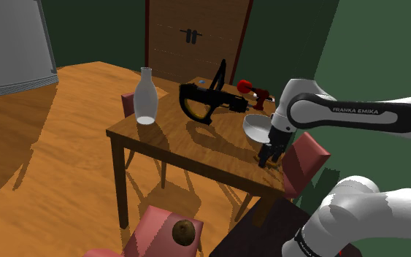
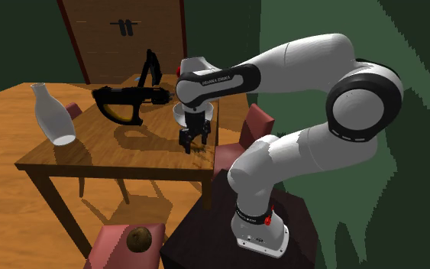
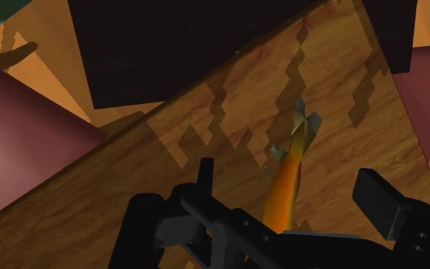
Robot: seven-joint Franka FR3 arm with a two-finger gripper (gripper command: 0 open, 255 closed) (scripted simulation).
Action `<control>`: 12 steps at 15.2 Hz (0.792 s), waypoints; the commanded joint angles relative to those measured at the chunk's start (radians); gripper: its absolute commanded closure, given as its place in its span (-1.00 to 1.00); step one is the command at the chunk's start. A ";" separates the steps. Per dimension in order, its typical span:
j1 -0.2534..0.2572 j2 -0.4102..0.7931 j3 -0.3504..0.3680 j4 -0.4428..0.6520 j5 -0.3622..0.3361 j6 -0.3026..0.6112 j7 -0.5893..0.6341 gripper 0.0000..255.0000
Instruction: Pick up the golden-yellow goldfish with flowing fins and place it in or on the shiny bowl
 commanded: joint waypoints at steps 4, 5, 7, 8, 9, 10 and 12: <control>0.000 0.001 0.000 -0.004 0.000 0.006 0.000 -1.00; 0.000 0.001 0.000 -0.004 0.000 0.006 0.000 -1.00; 0.000 0.001 0.000 -0.004 0.000 0.006 0.000 1.00; 0.000 0.001 0.000 -0.004 0.000 0.006 0.000 1.00; 0.000 0.001 0.000 -0.004 0.000 0.006 0.000 1.00; 0.000 0.001 0.000 -0.004 0.000 0.006 0.000 1.00; 0.000 0.001 0.000 -0.004 0.000 0.006 0.000 1.00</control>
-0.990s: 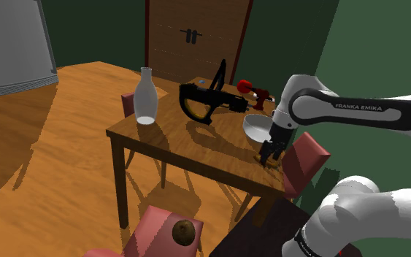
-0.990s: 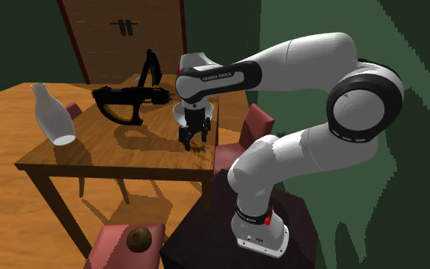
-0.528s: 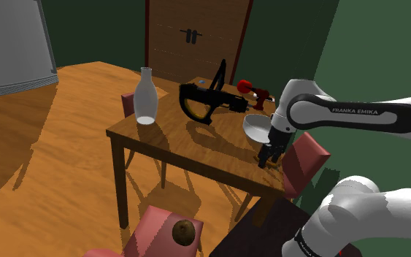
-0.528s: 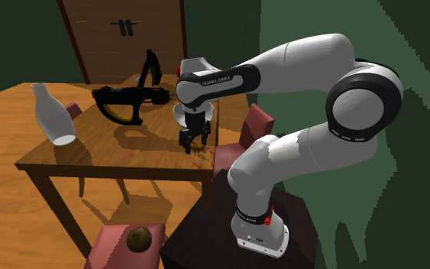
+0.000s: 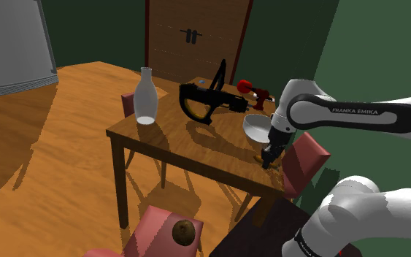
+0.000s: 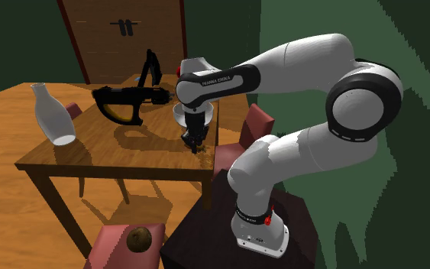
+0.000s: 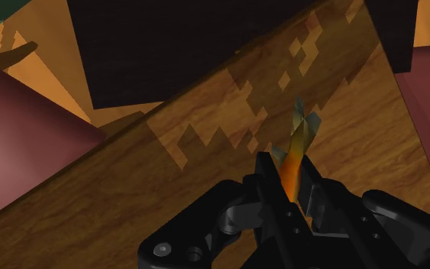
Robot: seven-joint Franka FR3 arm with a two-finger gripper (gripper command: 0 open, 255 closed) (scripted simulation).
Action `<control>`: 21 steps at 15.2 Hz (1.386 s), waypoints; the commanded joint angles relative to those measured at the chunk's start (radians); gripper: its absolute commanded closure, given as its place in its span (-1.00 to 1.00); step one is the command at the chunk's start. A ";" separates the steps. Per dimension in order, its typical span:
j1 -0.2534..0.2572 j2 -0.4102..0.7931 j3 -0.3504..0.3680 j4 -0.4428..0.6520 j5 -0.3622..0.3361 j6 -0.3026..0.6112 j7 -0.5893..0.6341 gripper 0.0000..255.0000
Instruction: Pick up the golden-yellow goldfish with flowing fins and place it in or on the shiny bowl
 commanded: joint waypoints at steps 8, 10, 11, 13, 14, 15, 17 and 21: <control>0.001 -0.012 0.002 0.048 0.001 -0.060 0.004 1.00; 0.001 -0.015 0.003 0.073 0.001 -0.088 0.007 1.00; 0.002 -0.017 0.004 0.086 0.002 -0.102 0.008 1.00; 0.002 -0.019 0.005 0.112 0.002 -0.130 0.010 1.00; 0.002 -0.019 0.005 0.125 0.003 -0.144 0.011 1.00; 0.003 -0.019 0.006 0.138 0.003 -0.157 0.012 1.00; 0.003 -0.019 0.007 0.165 0.004 -0.184 0.014 1.00; 0.005 -0.015 0.008 0.221 0.005 -0.236 0.017 1.00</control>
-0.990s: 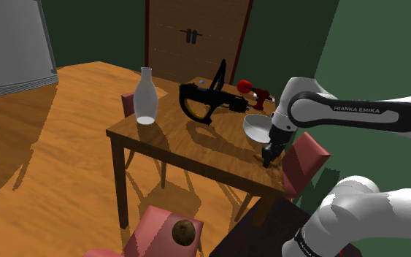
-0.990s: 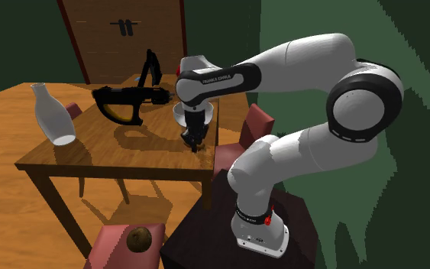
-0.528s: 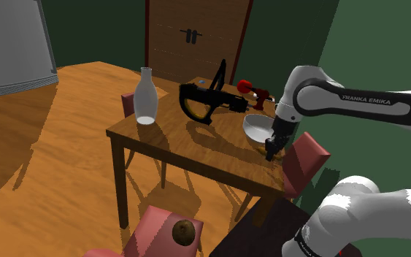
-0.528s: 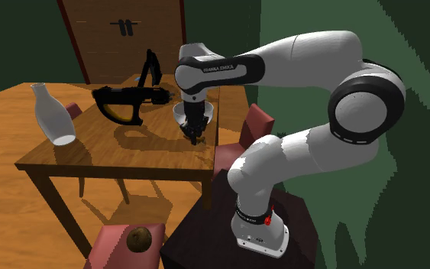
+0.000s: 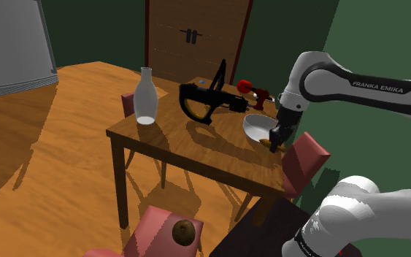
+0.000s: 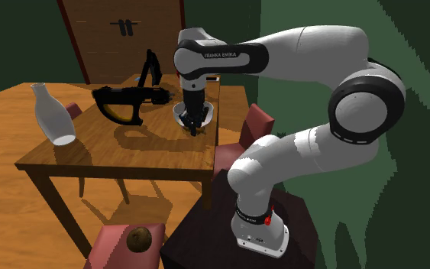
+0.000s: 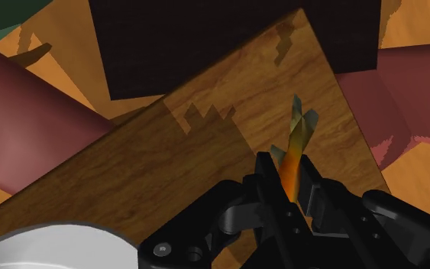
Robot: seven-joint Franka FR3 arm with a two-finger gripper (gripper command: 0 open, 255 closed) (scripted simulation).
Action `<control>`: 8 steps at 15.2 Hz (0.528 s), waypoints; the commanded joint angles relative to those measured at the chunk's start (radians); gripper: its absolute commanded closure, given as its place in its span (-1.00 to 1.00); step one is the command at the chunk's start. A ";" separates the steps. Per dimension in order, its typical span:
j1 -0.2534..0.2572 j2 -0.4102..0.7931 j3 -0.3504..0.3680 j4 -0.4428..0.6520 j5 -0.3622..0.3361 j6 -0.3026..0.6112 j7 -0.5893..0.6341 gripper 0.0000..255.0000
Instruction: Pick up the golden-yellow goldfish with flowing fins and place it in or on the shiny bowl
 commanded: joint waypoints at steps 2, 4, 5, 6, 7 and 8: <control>0.002 0.006 0.002 0.046 0.002 -0.040 0.004 1.00; 0.003 0.010 0.003 0.075 0.003 -0.065 0.006 1.00; 0.003 0.013 0.003 0.090 0.003 -0.077 0.007 1.00; 0.003 0.015 0.003 0.104 0.004 -0.089 0.008 1.00; 0.004 0.018 0.004 0.120 0.004 -0.102 0.008 1.00; 0.004 0.021 0.004 0.135 0.004 -0.114 0.009 1.00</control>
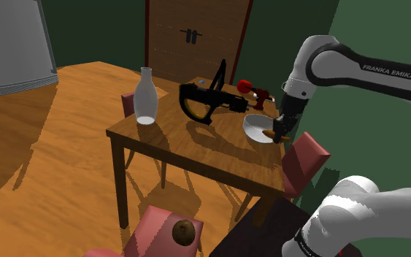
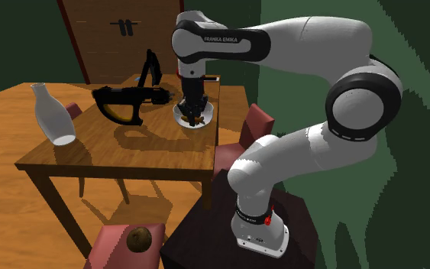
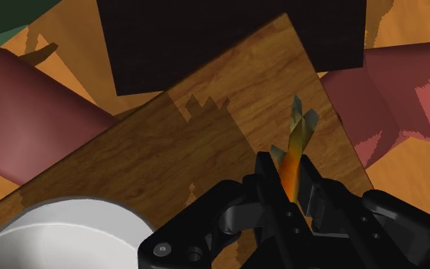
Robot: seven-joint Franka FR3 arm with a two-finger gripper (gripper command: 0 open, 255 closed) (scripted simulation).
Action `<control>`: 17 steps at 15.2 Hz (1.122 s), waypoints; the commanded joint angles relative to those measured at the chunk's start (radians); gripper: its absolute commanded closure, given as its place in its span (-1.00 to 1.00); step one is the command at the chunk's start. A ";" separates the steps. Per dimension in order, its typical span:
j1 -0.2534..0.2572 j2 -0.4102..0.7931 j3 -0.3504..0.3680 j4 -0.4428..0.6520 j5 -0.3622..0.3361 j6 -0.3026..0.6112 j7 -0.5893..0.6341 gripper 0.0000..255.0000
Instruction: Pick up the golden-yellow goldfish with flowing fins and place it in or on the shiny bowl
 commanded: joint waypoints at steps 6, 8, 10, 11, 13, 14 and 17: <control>-0.002 0.044 -0.016 0.098 -0.011 -0.055 -0.013 1.00; -0.009 0.107 -0.049 0.136 -0.033 -0.031 -0.048 1.00; -0.014 0.172 -0.082 0.178 -0.051 -0.009 -0.083 1.00; -0.017 0.205 -0.098 0.201 -0.058 0.000 -0.101 1.00; -0.020 0.273 -0.130 0.250 -0.070 0.018 -0.136 1.00; -0.021 0.307 -0.146 0.277 -0.074 0.026 -0.153 1.00; -0.024 0.412 -0.192 0.363 -0.079 0.044 -0.207 1.00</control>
